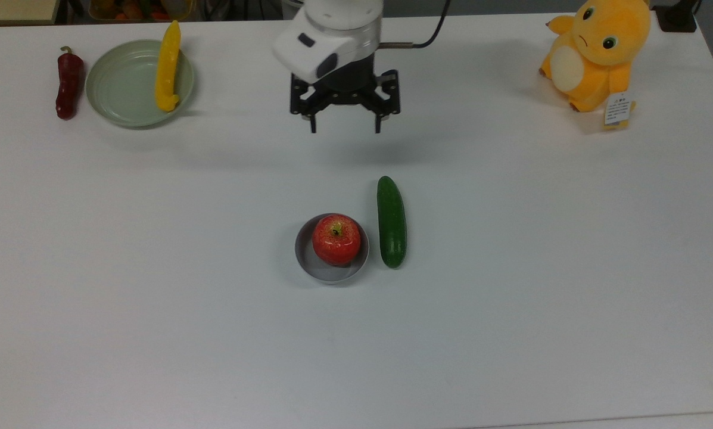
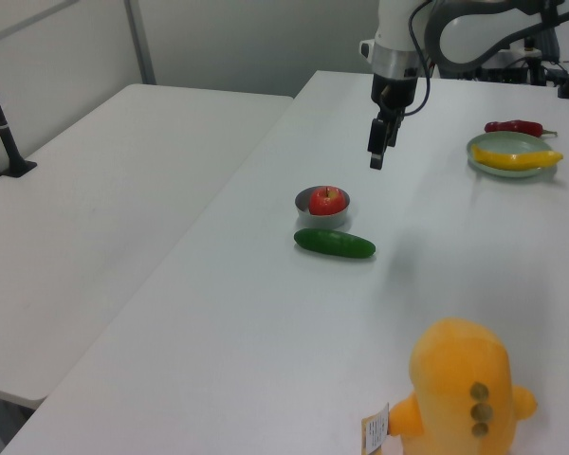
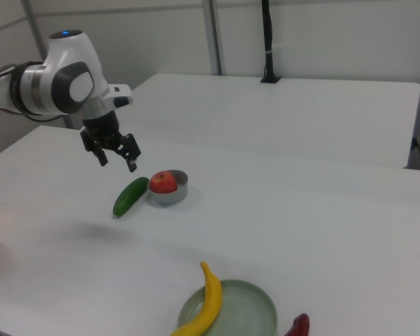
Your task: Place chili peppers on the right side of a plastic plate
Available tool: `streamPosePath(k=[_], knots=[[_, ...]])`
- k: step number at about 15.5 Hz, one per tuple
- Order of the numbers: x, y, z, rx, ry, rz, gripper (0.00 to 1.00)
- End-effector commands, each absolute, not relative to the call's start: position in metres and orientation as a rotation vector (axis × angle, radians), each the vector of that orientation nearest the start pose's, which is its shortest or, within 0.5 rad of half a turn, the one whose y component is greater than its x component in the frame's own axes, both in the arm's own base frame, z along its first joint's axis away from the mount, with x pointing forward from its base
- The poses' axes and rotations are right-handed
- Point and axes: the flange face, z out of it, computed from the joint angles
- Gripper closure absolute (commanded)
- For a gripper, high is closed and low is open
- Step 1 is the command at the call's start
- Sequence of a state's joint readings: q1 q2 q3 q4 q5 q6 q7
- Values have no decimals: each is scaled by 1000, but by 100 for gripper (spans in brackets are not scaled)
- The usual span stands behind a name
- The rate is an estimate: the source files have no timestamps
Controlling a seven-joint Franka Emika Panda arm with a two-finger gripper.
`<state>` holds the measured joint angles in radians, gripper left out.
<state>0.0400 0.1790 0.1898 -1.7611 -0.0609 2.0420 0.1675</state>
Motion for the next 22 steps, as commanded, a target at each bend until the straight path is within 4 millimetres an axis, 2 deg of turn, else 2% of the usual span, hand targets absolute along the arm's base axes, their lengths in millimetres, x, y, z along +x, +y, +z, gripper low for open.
streamPosePath(k=[1, 6, 12, 18, 22], knots=[[589, 144, 485, -3137, -153, -121, 0], [564, 148, 489, -3141, -167, -107, 0], [551, 117, 520, -3127, -77, -109, 0], [556, 95, 521, -3122, -35, -102, 0], [559, 92, 521, -3127, -30, -67, 0]])
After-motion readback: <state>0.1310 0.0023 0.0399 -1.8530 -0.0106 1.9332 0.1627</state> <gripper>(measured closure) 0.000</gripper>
